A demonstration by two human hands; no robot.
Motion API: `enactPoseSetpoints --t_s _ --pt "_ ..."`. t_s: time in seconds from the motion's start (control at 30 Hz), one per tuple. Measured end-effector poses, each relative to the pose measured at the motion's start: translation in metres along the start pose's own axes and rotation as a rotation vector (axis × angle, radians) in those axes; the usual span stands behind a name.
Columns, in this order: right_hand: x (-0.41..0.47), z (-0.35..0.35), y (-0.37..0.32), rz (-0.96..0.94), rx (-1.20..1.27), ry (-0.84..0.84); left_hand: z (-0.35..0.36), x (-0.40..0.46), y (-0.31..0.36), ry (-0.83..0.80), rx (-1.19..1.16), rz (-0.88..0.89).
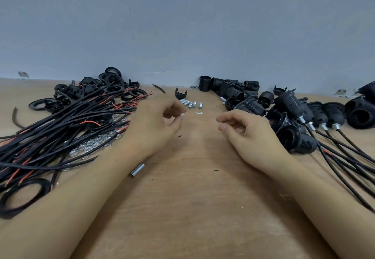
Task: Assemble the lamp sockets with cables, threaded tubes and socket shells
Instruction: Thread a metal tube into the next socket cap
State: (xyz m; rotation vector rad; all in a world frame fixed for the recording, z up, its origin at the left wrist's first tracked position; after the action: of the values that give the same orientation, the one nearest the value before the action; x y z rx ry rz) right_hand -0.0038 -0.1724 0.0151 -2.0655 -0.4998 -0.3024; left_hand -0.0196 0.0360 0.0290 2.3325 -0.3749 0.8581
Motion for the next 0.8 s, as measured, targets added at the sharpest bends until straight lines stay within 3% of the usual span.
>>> enactPoseSetpoints --t_s 0.13,0.27,0.4,0.53,0.8 --pt "0.000 0.006 -0.007 -0.079 -0.146 -0.001 -0.005 0.004 -0.012 0.088 -0.062 -0.150" --pt "0.036 0.038 -0.018 -0.147 -0.433 -0.146 -0.007 0.004 -0.025 0.142 -0.182 -0.347" --pt "0.090 0.077 -0.025 -0.213 -0.751 -0.276 -0.011 0.006 -0.030 0.184 -0.300 -0.414" --pt "0.092 0.106 -0.007 -0.104 -0.725 -0.542 -0.013 0.004 -0.031 0.183 -0.295 -0.411" --pt "0.053 0.059 -0.011 -0.149 -0.525 -0.389 -0.013 0.004 -0.030 0.166 -0.412 -0.472"
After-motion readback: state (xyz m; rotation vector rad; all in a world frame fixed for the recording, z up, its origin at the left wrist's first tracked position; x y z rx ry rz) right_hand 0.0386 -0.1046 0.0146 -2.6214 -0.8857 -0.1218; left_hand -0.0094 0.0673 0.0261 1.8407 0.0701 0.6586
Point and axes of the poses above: each hand's wrist, its own x-axis towards the middle knuckle, its own z-axis out of the palm, y = z × x, the point moved 4 cm from there along x, towards the middle knuckle, and after that the axes turned 7 degrees about x, right-handed, at the moved point
